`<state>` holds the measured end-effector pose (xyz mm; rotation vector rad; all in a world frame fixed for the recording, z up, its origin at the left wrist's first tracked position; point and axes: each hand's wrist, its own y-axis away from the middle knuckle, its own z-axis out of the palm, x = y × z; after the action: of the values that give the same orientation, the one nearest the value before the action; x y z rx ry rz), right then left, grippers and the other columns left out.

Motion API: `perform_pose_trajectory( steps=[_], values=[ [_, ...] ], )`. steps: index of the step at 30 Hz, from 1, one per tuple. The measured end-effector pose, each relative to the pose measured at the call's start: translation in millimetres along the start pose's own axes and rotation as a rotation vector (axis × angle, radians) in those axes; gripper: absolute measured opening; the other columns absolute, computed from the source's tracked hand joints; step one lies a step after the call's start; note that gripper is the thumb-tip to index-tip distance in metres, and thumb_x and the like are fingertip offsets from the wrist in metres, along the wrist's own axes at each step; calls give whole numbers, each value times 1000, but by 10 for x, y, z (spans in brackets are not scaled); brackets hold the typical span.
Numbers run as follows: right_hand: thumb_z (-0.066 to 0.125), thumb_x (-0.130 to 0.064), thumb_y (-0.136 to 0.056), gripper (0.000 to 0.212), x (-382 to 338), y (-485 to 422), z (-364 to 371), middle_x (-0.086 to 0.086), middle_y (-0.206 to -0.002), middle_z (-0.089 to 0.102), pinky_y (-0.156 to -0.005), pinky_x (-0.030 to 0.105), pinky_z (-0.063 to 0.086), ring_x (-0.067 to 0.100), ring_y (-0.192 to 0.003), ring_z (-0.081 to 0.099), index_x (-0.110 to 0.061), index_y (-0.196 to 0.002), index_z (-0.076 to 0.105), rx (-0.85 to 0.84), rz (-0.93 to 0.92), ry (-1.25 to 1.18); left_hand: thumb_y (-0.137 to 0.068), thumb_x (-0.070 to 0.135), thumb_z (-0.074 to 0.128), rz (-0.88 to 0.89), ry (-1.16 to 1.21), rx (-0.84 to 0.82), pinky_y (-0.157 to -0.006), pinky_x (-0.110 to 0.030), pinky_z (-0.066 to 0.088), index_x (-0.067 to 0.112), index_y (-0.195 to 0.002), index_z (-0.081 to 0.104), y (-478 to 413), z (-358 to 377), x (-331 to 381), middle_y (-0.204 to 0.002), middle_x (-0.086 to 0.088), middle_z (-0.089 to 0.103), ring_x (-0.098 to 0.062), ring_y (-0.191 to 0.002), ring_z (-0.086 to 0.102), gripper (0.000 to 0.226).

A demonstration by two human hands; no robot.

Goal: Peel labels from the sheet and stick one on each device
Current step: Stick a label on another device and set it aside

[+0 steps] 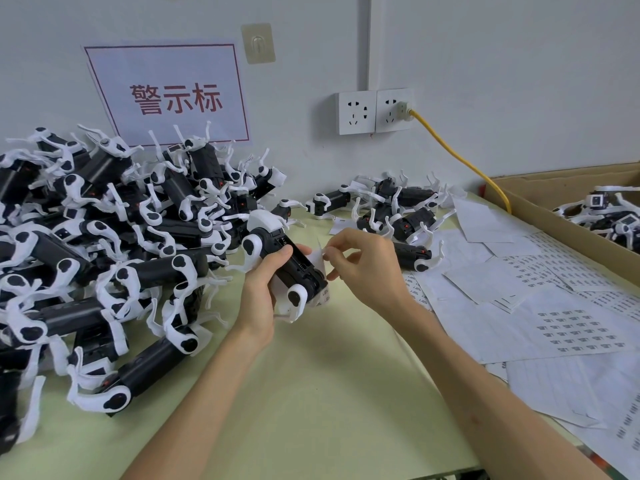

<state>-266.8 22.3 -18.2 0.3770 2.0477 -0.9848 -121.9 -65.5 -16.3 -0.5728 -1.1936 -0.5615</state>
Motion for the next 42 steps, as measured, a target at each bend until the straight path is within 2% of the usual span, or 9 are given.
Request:
perform_pose_trajectory(
  steps=[6, 11, 15, 21, 25, 29, 35, 38, 42],
  values=[
    [62, -9, -94, 19, -5, -10, -29, -6, -77, 72, -60, 37, 57, 8, -57, 72, -18, -78, 67, 79, 65, -39, -71, 52, 70, 8, 6, 69, -70, -34, 50, 24, -89, 79, -23, 8, -5, -93, 0, 73, -17, -83, 69, 34],
    [63, -8, -95, 17, -3, -39, -59, -8, -76, 75, -62, 28, 58, 11, -59, 73, -22, -88, 71, 103, 105, -102, -84, 39, 75, -19, 88, 276, -74, -23, 56, 18, -95, 82, -77, -19, -1, -97, 2, 79, -11, -88, 74, 24],
    [63, -3, -93, 20, -8, -39, -47, -8, -80, 76, -65, 26, 58, 11, -62, 74, -20, -91, 72, 67, 84, -105, -90, 36, 74, 104, -60, 396, -68, -6, 46, 28, -88, 76, -64, -44, 13, -87, 24, 77, 12, -79, 68, 8],
    [64, 2, -92, 28, -23, -34, -44, -2, -85, 76, -63, 20, 53, 11, -64, 74, -24, -91, 72, 58, 56, -113, -90, 40, 70, 344, -268, 327, -107, -22, 39, 35, -115, 70, -9, -76, -3, -131, 7, 68, -7, -128, 57, 25],
    [62, 3, -92, 31, -30, -16, -33, -8, -85, 74, -65, 21, 55, 9, -66, 73, -27, -91, 71, 105, 11, -107, -89, 37, 66, 168, -101, 147, -85, -21, 56, 7, -103, 78, -2, -49, 55, -111, -7, 77, -16, -105, 71, 35],
    [65, 1, -92, 36, -47, 7, -3, -15, -87, 73, -68, 22, 56, 11, -70, 72, -34, -90, 69, 142, -60, -54, -78, 42, 69, -205, 219, -35, -67, -36, 62, 9, -81, 80, 14, 47, 116, -105, -24, 76, -29, -86, 75, 34],
    [69, -1, -91, 33, -10, -6, -5, -17, -88, 74, -71, 35, 58, 14, -72, 72, -33, -91, 72, 98, -75, -19, -81, 35, 68, -184, 454, -31, -72, -43, 57, 3, -102, 59, -16, 26, 97, -119, -42, 62, -39, -96, 68, 39],
    [69, 0, -91, 25, 2, -10, 3, -16, -91, 75, -71, 33, 58, 13, -72, 71, -24, -95, 77, 65, -92, -2, -83, 36, 64, -169, 489, -49, -72, -40, 58, 7, -104, 55, -44, -8, 99, -123, -34, 57, -39, -100, 67, 37],
    [69, -1, -91, 23, 1, -5, 1, -16, -91, 75, -70, 31, 57, 13, -72, 72, -21, -95, 77, 89, -99, 3, -78, 36, 67, -224, 452, -47, -56, -36, 57, 3, -98, 58, -41, -3, 106, -124, -36, 64, -38, -81, 67, 40]
  ],
)
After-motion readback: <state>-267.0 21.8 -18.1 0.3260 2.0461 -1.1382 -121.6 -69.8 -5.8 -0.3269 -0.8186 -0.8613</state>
